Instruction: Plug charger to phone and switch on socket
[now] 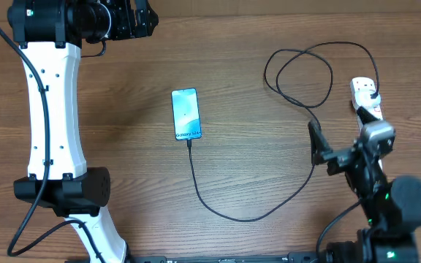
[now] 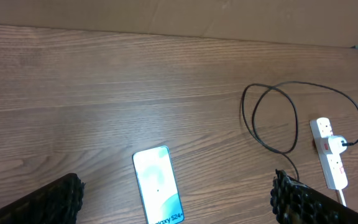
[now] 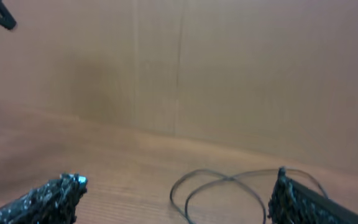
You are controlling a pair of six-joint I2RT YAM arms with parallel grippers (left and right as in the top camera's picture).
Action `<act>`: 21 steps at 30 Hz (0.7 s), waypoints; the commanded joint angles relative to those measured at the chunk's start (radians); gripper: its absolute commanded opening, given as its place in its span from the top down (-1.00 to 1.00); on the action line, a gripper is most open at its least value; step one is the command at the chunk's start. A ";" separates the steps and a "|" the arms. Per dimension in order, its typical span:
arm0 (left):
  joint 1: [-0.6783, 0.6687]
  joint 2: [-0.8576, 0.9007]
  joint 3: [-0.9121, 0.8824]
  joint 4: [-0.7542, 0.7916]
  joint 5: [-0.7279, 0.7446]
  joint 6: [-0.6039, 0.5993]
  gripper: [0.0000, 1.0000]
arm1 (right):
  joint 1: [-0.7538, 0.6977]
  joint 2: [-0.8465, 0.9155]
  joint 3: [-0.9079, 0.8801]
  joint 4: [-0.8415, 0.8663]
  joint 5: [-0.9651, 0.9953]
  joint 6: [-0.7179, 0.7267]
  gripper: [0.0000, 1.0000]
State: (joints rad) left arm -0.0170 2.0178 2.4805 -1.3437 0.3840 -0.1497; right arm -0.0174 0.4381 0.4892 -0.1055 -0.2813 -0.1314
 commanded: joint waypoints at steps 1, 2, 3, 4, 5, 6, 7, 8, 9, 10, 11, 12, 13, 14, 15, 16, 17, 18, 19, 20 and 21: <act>0.003 0.006 0.002 0.001 -0.003 0.012 -0.99 | 0.010 -0.079 -0.111 0.096 0.012 -0.001 -1.00; 0.003 0.006 0.002 0.001 -0.003 0.012 -1.00 | 0.013 -0.098 -0.142 0.127 0.013 -0.002 -1.00; 0.003 0.006 0.002 0.001 -0.002 0.012 -1.00 | 0.014 -0.116 -0.174 0.160 0.012 -0.002 -0.99; 0.003 0.006 0.002 0.002 -0.003 0.012 -0.99 | 0.018 -0.133 -0.206 0.193 0.013 -0.002 -0.99; 0.003 0.006 0.002 0.001 -0.003 0.012 -0.99 | 0.021 -0.147 -0.235 0.219 0.019 -0.001 -1.00; 0.003 0.006 0.002 0.001 -0.003 0.012 -1.00 | 0.025 -0.160 -0.262 0.244 0.024 -0.001 -0.99; 0.003 0.006 0.002 0.002 -0.002 0.012 -1.00 | 0.030 -0.171 -0.286 0.261 0.032 -0.001 -1.00; 0.003 0.006 0.002 0.001 -0.003 0.012 -1.00 | 0.034 -0.178 -0.302 0.269 0.040 -0.001 -1.00; 0.003 0.006 0.002 0.001 -0.003 0.012 -0.99 | 0.042 -0.190 -0.324 0.279 0.055 -0.001 -1.00; 0.003 0.006 0.002 0.001 -0.002 0.012 -1.00 | 0.051 -0.203 -0.344 0.288 0.070 -0.001 -1.00; 0.003 0.006 0.002 0.001 -0.002 0.012 -1.00 | 0.060 -0.217 -0.360 0.288 0.084 -0.001 -1.00; 0.003 0.006 0.002 0.001 -0.003 0.012 -0.99 | 0.069 -0.234 -0.375 0.288 0.096 -0.001 -1.00; 0.003 0.006 0.002 0.001 -0.003 0.012 -1.00 | 0.073 -0.245 -0.383 0.287 0.102 -0.001 -1.00; 0.003 0.006 0.002 0.001 -0.003 0.012 -0.99 | 0.079 -0.261 -0.396 0.287 0.109 -0.001 -0.99; 0.003 0.006 0.002 0.001 -0.003 0.012 -0.99 | 0.084 -0.280 -0.411 0.287 0.114 -0.001 -0.99; 0.003 0.006 0.002 0.001 -0.003 0.012 -1.00 | 0.086 -0.296 -0.423 0.285 0.114 -0.001 -1.00; 0.003 0.006 0.002 0.001 -0.002 0.012 -1.00 | 0.088 -0.315 -0.439 0.283 0.113 -0.001 -1.00; 0.003 0.006 0.002 0.001 -0.003 0.012 -1.00 | 0.089 -0.332 -0.454 0.283 0.113 -0.001 -1.00; 0.003 0.006 0.002 0.001 -0.003 0.012 -0.99 | 0.089 -0.348 -0.471 0.284 0.113 -0.001 -1.00; 0.003 0.006 0.002 0.001 -0.003 0.012 -0.99 | 0.089 -0.365 -0.484 0.272 0.113 -0.001 -1.00; 0.003 0.006 0.002 0.001 -0.002 0.012 -1.00 | 0.090 -0.380 -0.481 0.234 0.108 0.002 -0.99</act>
State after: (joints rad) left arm -0.0170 2.0178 2.4805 -1.3437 0.3843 -0.1497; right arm 0.0628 0.1005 0.0307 0.1661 -0.1902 -0.1314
